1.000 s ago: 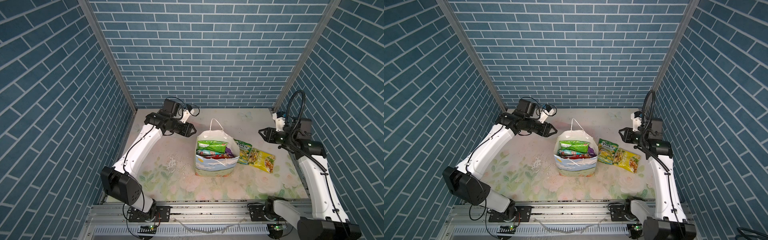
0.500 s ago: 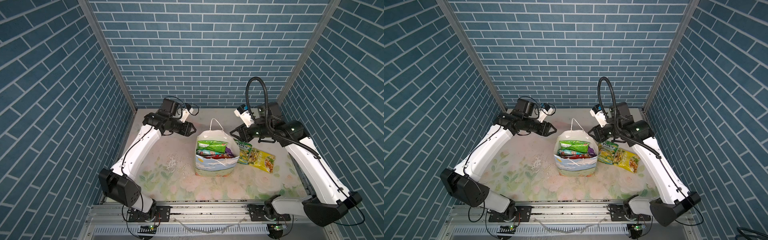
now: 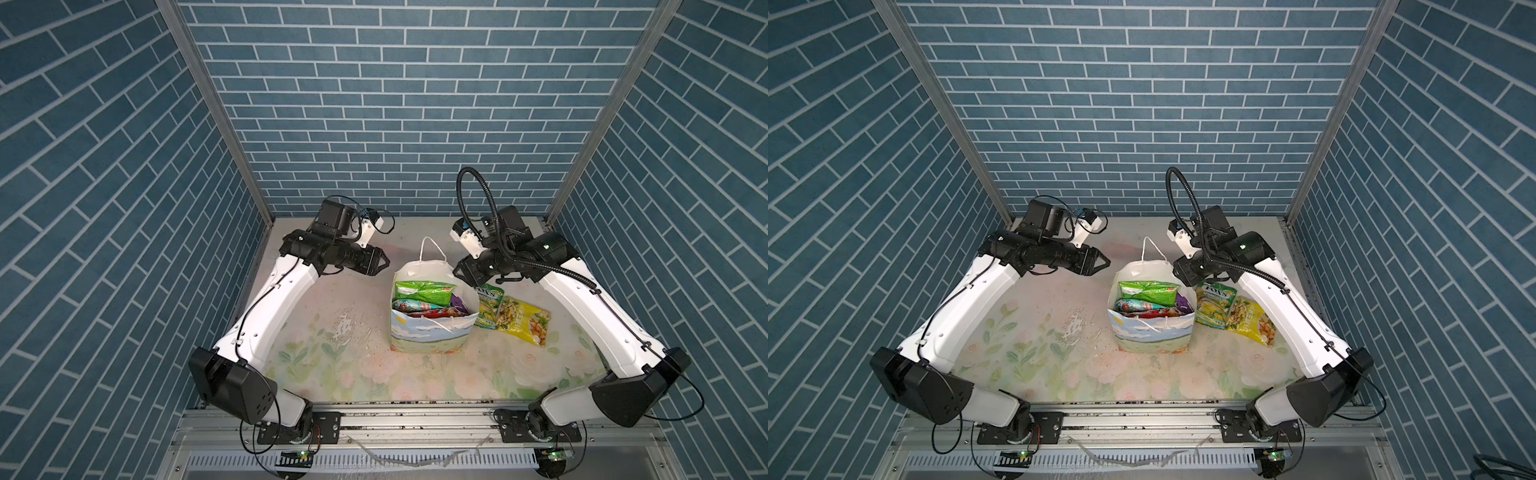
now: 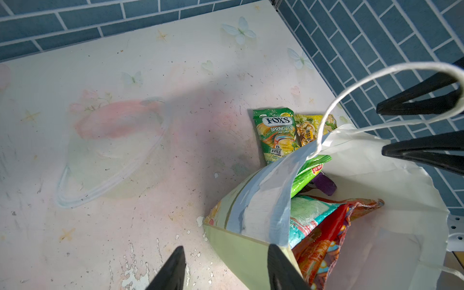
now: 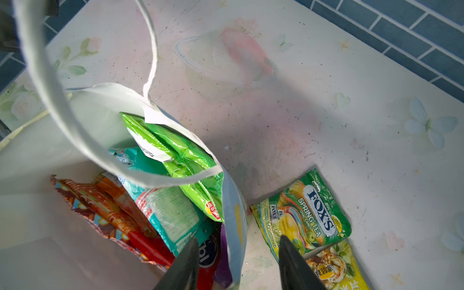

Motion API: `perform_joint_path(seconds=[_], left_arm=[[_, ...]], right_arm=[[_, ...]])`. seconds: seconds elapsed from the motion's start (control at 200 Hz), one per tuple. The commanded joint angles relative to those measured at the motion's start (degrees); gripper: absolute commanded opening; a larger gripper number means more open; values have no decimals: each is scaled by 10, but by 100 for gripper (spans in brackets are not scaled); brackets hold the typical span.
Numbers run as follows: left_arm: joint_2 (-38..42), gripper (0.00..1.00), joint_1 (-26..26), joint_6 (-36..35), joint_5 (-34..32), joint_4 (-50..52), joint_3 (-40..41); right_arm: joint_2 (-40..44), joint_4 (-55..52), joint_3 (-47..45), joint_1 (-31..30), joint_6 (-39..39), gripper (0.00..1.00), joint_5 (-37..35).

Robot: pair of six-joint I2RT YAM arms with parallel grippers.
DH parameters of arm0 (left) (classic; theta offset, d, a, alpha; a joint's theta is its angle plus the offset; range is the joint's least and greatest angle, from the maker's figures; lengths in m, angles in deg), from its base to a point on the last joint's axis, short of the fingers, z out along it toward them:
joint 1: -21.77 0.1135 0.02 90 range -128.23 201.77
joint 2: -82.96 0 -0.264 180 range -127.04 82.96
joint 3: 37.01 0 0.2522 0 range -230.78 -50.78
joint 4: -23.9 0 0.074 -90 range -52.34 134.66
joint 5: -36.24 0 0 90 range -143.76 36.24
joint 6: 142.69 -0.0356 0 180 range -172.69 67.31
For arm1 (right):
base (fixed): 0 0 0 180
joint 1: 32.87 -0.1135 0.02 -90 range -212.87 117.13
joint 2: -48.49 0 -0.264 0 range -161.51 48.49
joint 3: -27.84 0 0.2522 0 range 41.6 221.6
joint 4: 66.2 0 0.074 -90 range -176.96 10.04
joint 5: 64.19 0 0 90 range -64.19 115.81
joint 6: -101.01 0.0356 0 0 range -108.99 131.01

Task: Take the snacks out of the paper bag
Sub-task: Place the snack at the middle-right of the table, then rotate the paper bag at the center of the table.

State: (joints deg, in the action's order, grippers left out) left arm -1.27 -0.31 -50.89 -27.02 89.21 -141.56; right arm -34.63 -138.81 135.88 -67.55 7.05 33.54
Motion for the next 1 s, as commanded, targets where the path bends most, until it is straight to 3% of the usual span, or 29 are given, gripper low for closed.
perform_joint_path(seconds=[0.0, 0.165, 0.48, 0.735, 0.835, 0.995], left_arm=[[13, 54, 2, 0, -5, -3, 7], [13, 54, 2, -3, -7, 2, 9], [20, 55, 3, -9, -5, 9, 9], [16, 55, 3, -20, 0, 22, 10], [16, 55, 7, -24, 0, 26, 8], [20, 55, 15, -27, 3, 28, 10]], right_arm=[[-19, 6, 24, -6, -32, 52, 9], [-46, 1, 42, -14, -36, 51, 45], [-104, -8, 76, -22, -38, 51, 0], [-127, -12, 88, -22, -68, 51, 12], [-137, -14, 98, -22, -74, 47, 43], [-152, -20, 114, -23, -78, 31, 63]])
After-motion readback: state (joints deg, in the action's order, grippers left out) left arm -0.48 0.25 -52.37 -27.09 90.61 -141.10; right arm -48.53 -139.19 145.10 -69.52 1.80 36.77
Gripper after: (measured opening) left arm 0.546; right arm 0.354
